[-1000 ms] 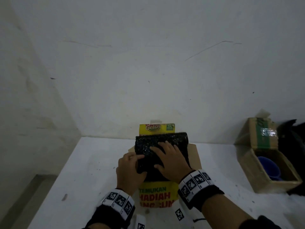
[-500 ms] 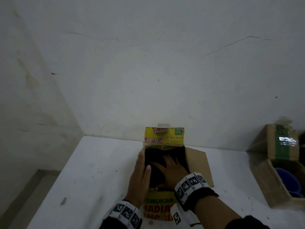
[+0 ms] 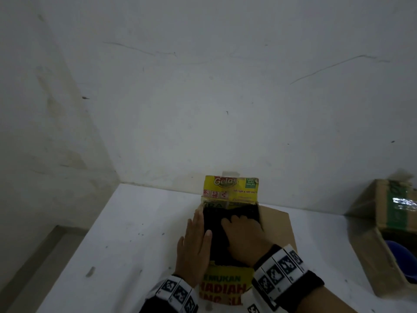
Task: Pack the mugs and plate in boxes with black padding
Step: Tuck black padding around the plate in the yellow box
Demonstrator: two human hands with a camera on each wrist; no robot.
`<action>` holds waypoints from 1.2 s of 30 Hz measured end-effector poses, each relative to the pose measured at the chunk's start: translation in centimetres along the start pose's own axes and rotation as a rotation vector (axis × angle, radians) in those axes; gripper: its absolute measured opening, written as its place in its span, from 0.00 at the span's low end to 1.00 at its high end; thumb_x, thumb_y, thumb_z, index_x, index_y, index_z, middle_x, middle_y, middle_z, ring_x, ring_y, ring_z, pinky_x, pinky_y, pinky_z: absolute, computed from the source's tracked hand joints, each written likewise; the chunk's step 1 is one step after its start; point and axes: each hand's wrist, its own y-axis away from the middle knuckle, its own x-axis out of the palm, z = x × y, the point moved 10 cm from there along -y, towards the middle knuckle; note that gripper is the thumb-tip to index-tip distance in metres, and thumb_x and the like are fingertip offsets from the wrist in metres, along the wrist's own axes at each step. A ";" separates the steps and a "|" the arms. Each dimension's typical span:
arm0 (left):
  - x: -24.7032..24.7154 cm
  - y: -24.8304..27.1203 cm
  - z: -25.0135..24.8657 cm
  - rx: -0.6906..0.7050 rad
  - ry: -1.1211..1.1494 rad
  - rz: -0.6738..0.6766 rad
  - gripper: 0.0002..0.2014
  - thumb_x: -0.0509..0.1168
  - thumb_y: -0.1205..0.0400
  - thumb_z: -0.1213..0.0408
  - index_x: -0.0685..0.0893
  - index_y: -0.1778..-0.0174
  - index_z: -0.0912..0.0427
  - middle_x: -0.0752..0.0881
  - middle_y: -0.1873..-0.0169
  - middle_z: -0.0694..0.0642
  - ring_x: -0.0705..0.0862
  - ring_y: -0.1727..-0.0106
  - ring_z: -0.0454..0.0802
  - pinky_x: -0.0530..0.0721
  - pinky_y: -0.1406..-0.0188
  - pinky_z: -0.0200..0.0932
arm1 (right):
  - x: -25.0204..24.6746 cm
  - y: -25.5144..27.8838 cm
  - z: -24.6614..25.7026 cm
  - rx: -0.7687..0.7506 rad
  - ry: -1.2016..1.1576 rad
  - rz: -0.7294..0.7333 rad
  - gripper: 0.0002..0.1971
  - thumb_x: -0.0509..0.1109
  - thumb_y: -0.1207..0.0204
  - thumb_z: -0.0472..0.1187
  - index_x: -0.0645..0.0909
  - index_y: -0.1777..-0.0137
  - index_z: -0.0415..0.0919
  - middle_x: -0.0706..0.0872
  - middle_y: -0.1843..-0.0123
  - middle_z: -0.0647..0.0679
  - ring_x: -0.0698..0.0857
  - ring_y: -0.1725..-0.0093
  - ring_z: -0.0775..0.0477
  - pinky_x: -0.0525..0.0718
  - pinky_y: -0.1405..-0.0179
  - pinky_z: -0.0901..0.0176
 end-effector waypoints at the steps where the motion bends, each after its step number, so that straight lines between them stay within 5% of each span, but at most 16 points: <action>1: 0.0 0.0 0.0 -0.001 -0.001 0.000 0.30 0.32 0.29 0.31 0.34 0.31 0.26 0.39 0.25 0.30 0.37 0.22 0.35 0.49 0.18 0.59 | 0.3 0.6 0.0 0.000 -0.007 0.039 0.21 0.64 0.20 0.46 0.67 0.30 0.38 0.78 0.39 0.38 0.80 0.44 0.37 0.76 0.58 0.51; 7: 0.1 0.2 -0.1 -0.007 -0.016 0.024 0.30 0.31 0.31 0.32 0.33 0.31 0.28 0.38 0.24 0.33 0.39 0.22 0.35 0.48 0.18 0.58 | 4.4 1.8 -0.8 0.045 -0.205 0.295 0.20 0.54 0.15 0.52 0.72 0.36 0.36 0.80 0.41 0.37 0.80 0.46 0.38 0.72 0.58 0.55; 10: 0.2 0.2 -0.2 -0.016 0.025 0.042 0.31 0.32 0.32 0.30 0.35 0.32 0.27 0.39 0.25 0.31 0.39 0.23 0.34 0.47 0.17 0.58 | 3.1 1.4 -0.9 0.055 -0.215 0.210 0.18 0.60 0.17 0.49 0.71 0.35 0.37 0.78 0.38 0.38 0.79 0.45 0.40 0.75 0.56 0.53; 13: 0.2 0.1 -0.1 -0.019 0.107 0.036 0.31 0.36 0.32 0.29 0.38 0.33 0.25 0.41 0.26 0.28 0.39 0.21 0.34 0.47 0.17 0.57 | 0.1 0.7 -0.2 0.016 -0.162 -0.062 0.26 0.64 0.22 0.49 0.64 0.27 0.42 0.68 0.28 0.40 0.70 0.31 0.37 0.76 0.42 0.46; 16: 0.2 0.2 -0.1 -0.035 0.179 0.034 0.30 0.38 0.32 0.28 0.40 0.33 0.23 0.42 0.29 0.23 0.40 0.21 0.33 0.46 0.17 0.56 | 0.5 -0.6 1.2 -0.087 -0.162 -0.107 0.37 0.63 0.22 0.53 0.51 0.18 0.48 0.50 0.16 0.48 0.47 0.17 0.41 0.53 0.23 0.33; 19: 0.2 0.1 -0.2 -0.042 0.181 0.049 0.25 0.40 0.26 0.33 0.40 0.34 0.22 0.42 0.29 0.23 0.40 0.21 0.34 0.46 0.17 0.55 | 3.1 -2.1 1.8 -0.091 -0.152 0.026 0.41 0.60 0.20 0.57 0.40 0.16 0.47 0.39 0.15 0.51 0.36 0.17 0.46 0.41 0.21 0.37; 25: 0.3 -0.1 0.0 -0.059 0.157 0.062 0.24 0.39 0.24 0.37 0.38 0.34 0.24 0.41 0.27 0.27 0.39 0.22 0.33 0.44 0.17 0.52 | 4.2 -3.3 2.0 -0.080 -0.274 0.028 0.43 0.64 0.23 0.57 0.42 0.17 0.48 0.46 0.15 0.52 0.42 0.16 0.47 0.48 0.21 0.34; 30: 0.4 -0.2 0.3 -0.033 0.199 0.041 0.26 0.41 0.25 0.35 0.40 0.31 0.25 0.42 0.27 0.25 0.40 0.20 0.35 0.45 0.17 0.50 | 0.8 -1.9 0.8 -0.048 -0.158 -0.338 0.31 0.66 0.33 0.59 0.72 0.32 0.45 0.76 0.32 0.43 0.74 0.30 0.36 0.75 0.34 0.37; 32: 0.5 -0.1 0.3 -0.035 0.200 0.041 0.25 0.41 0.23 0.39 0.41 0.31 0.26 0.42 0.26 0.27 0.40 0.21 0.34 0.45 0.17 0.49 | 1.0 -1.4 -0.6 0.051 -0.152 -0.340 0.33 0.68 0.34 0.59 0.72 0.31 0.42 0.73 0.30 0.38 0.70 0.27 0.31 0.71 0.30 0.36; 36: 0.4 0.1 0.0 -0.050 0.169 0.054 0.24 0.39 0.24 0.37 0.39 0.32 0.26 0.41 0.25 0.28 0.39 0.21 0.33 0.42 0.18 0.46 | 4.2 -1.5 -2.8 0.178 -0.150 -0.115 0.40 0.65 0.26 0.61 0.56 0.21 0.40 0.54 0.18 0.36 0.50 0.18 0.35 0.52 0.19 0.42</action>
